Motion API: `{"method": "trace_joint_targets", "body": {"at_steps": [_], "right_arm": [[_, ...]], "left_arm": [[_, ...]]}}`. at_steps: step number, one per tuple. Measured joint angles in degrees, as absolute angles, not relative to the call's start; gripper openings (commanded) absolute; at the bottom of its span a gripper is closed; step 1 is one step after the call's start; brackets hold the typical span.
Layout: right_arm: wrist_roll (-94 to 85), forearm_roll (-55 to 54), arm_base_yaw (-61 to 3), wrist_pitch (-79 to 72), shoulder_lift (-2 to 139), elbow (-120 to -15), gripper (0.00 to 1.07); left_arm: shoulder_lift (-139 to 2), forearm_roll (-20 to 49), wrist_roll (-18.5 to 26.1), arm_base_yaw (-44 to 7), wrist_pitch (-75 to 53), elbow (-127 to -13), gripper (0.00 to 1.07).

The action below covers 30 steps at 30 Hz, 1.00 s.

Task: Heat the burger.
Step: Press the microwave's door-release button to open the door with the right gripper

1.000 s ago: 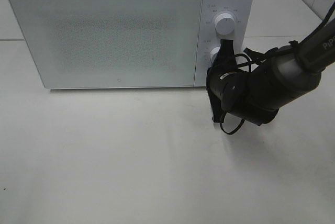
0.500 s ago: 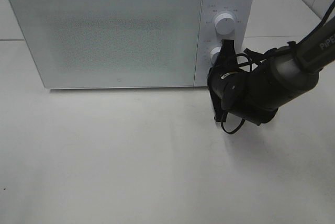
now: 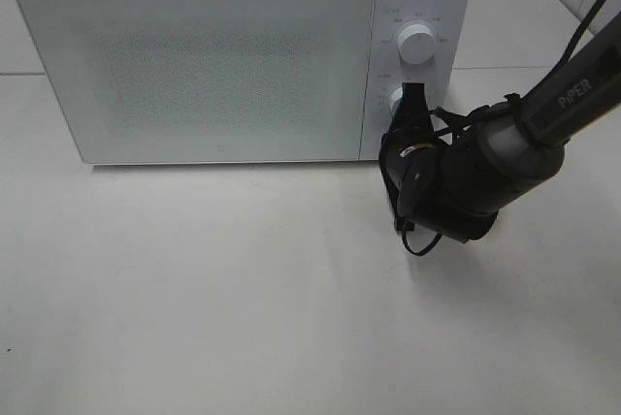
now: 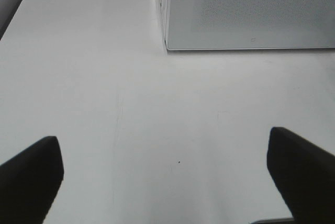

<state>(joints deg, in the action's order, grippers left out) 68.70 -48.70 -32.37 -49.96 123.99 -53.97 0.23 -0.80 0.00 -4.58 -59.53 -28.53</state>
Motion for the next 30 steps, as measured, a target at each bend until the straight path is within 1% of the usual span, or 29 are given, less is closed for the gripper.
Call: {"method": "trace_joint_targets", "body": {"at_steps": [7, 30], "right_arm": [[68.01, -48.76, -31.86, -49.73, 124.10, -55.41, 0.00], [65.83, -49.79, -30.02, -40.91, 122.73, -57.01, 0.00]], "left_arm": [[0.23, -0.80, 0.00, -4.58, -59.53, -28.53, 0.98], [0.23, -0.80, 0.00, -4.58, -59.53, -28.53, 0.98]]}}
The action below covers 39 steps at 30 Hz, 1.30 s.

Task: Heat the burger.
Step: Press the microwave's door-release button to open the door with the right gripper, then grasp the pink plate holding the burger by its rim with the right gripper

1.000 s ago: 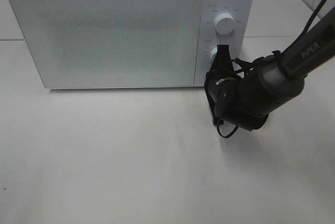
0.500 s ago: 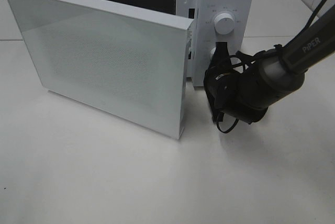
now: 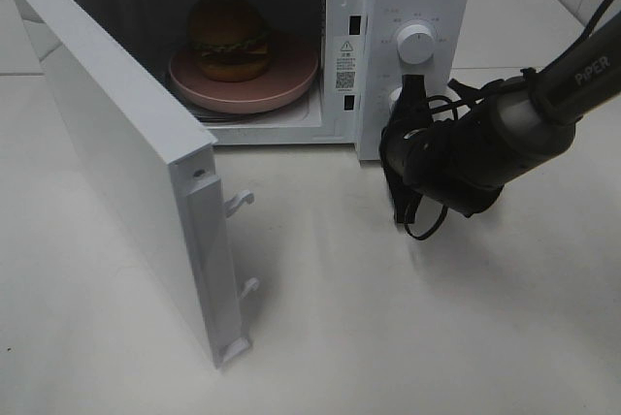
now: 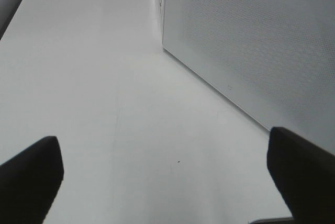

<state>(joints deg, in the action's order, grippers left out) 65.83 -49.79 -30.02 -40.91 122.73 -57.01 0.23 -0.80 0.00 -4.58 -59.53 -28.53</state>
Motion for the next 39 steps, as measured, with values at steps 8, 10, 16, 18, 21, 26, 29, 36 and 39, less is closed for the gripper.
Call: {"method": "trace_joint_targets", "body": {"at_steps": [8, 10, 16, 18, 21, 26, 29, 36, 39], "right_arm": [[65.83, -49.62, -29.51, -38.27, 121.98, -57.24, 0.00], [65.83, -49.39, -29.45, -38.16, 121.81, -57.24, 0.00], [65.83, -46.47, -28.93, -38.22, 120.89, -55.58, 0.00], [65.89, -45.55, -28.88, -38.73, 120.38, -54.77, 0.00], [66.12, -44.81, -28.76, -39.30, 119.58, -53.86, 0.00], [66.35, -43.03, -28.76, -39.53, 117.69, -51.68, 0.00], [66.41, -42.06, -28.76, -38.79, 116.37, -50.65, 0.00], [66.23, -38.67, -28.36, -34.15, 111.38, -46.93, 0.00], [65.89, -37.07, -28.36, -31.46, 109.09, -44.81, 0.01]], "left_arm": [[0.23, -0.80, 0.00, -4.58, -59.53, -28.53, 0.98], [0.23, -0.80, 0.00, -4.58, -59.53, -28.53, 0.98], [0.23, -0.80, 0.00, -4.58, -59.53, -28.53, 0.98], [0.23, -0.80, 0.00, -4.58, -59.53, -28.53, 0.98], [0.23, -0.80, 0.00, -4.58, -59.53, -28.53, 0.98], [0.23, -0.80, 0.00, -4.58, -59.53, -28.53, 0.98], [0.23, -0.80, 0.00, -4.58, -59.53, -28.53, 0.98], [0.23, -0.80, 0.00, -4.58, -59.53, -28.53, 0.98], [0.23, -0.80, 0.00, -4.58, -59.53, -28.53, 0.98]]}}
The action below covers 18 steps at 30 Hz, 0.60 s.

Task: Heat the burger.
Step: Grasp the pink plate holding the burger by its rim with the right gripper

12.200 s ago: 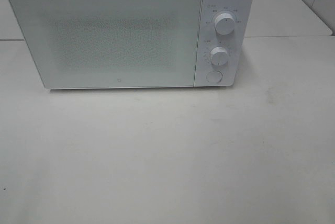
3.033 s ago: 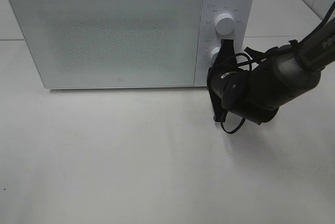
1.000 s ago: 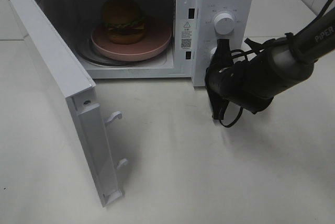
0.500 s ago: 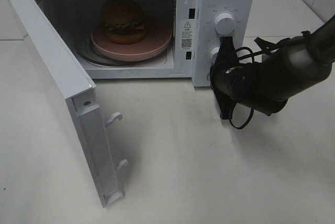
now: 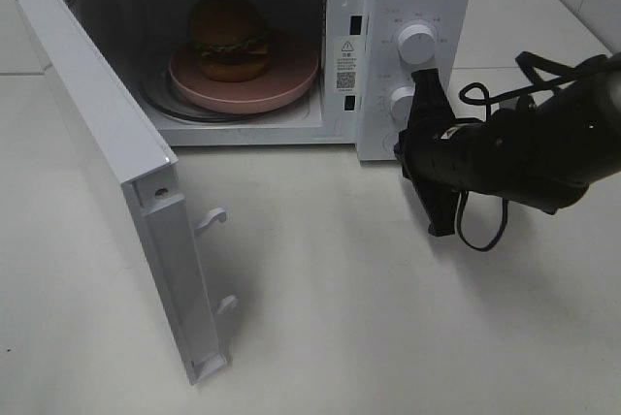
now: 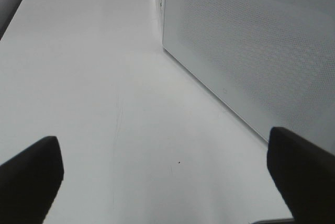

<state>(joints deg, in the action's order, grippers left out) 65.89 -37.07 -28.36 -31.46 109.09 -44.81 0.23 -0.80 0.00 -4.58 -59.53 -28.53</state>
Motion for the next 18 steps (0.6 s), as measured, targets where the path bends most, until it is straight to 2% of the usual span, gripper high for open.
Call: {"method": "trace_joint_targets", "body": {"at_steps": [9, 18], "right_arm": [[58.61, -35.81, -28.36, -24.41, 101.07, -38.56, 0.02], [37.41, -33.06, -28.36, -9.28, 92.19, -37.18, 0.03]], "left_arm": [[0.23, -0.80, 0.00, -4.58, -59.53, -28.53, 0.98], [0.23, -0.80, 0.00, -4.58, -59.53, -28.53, 0.98]]}}
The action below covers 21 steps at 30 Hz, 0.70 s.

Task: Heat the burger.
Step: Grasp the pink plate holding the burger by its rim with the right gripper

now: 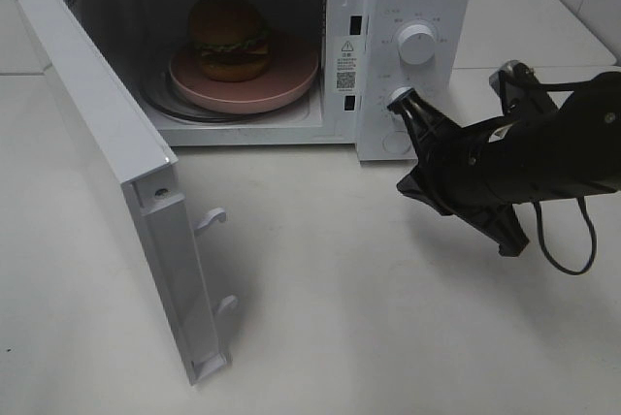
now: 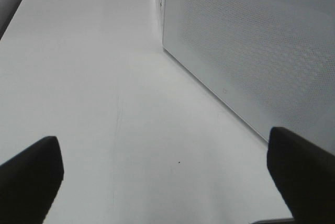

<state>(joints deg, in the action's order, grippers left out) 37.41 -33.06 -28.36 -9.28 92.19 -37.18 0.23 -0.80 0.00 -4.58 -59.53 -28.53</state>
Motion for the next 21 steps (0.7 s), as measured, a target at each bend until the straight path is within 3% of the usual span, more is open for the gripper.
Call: {"method": "trace_joint_targets", "body": {"at_steps": [9, 16, 21], "right_arm": [[21.72, -24.92, -28.36, 9.51, 87.61, -37.24, 0.03], [11.23, -13.52, -28.36, 28.65, 86.34, -42.11, 0.04], [-1.43, -11.34, -28.36, 40.11, 86.34, -44.81, 0.04]], "left_arm": [[0.23, -0.80, 0.00, -4.58, -59.53, -28.53, 0.98], [0.23, -0.80, 0.00, -4.58, -59.53, -28.53, 0.98], [0.23, -0.80, 0.00, -4.58, -59.53, -28.53, 0.98]]}}
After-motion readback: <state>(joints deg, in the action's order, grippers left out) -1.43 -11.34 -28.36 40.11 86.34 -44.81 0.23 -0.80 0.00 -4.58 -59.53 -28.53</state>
